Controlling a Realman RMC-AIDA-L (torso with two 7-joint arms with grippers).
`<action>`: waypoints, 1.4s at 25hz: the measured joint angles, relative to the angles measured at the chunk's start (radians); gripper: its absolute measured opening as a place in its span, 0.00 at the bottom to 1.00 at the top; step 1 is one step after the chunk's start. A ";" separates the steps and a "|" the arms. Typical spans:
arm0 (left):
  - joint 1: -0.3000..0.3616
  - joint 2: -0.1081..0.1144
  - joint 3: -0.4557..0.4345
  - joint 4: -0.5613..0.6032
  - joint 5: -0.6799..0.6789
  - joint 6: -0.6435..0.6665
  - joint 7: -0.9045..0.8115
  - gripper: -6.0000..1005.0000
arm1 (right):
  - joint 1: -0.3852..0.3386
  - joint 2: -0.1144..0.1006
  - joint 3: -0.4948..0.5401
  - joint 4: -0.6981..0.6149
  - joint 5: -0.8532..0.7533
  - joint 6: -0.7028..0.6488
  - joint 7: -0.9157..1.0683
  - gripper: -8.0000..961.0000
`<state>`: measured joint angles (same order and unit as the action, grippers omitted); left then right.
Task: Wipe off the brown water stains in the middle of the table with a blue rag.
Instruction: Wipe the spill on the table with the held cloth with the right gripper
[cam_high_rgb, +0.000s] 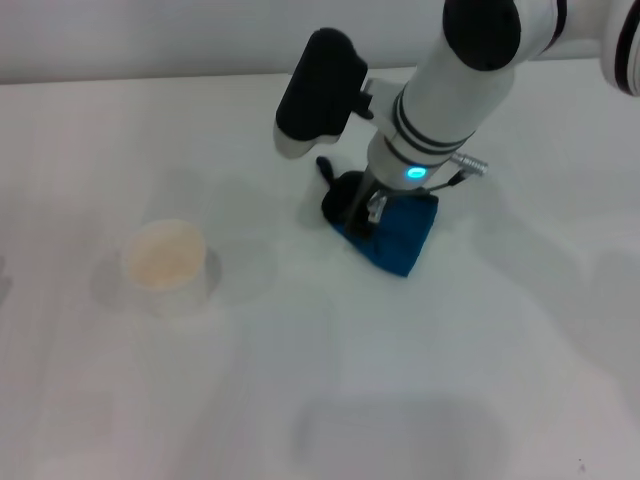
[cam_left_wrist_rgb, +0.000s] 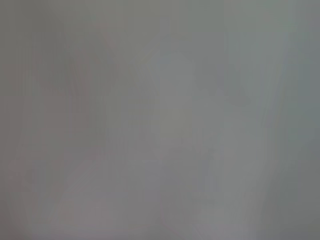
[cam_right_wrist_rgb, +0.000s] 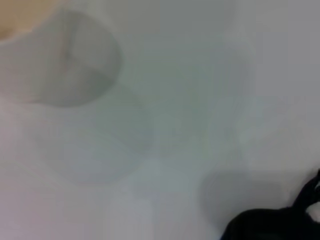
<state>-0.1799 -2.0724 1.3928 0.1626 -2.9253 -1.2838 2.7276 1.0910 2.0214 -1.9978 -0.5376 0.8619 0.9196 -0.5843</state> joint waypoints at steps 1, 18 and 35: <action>0.000 0.000 0.000 0.000 0.000 0.000 0.000 0.87 | 0.006 -0.001 0.002 0.014 0.000 -0.010 0.000 0.07; -0.004 0.003 -0.002 0.000 0.000 0.010 0.001 0.87 | 0.021 -0.010 0.327 0.162 -0.319 -0.032 0.008 0.07; -0.004 0.005 -0.005 0.000 0.000 0.012 0.002 0.87 | -0.116 -0.012 0.390 -0.018 -0.438 0.121 0.006 0.07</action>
<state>-0.1840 -2.0678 1.3883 0.1630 -2.9253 -1.2718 2.7297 0.9747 2.0098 -1.6082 -0.5552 0.4235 1.0407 -0.5783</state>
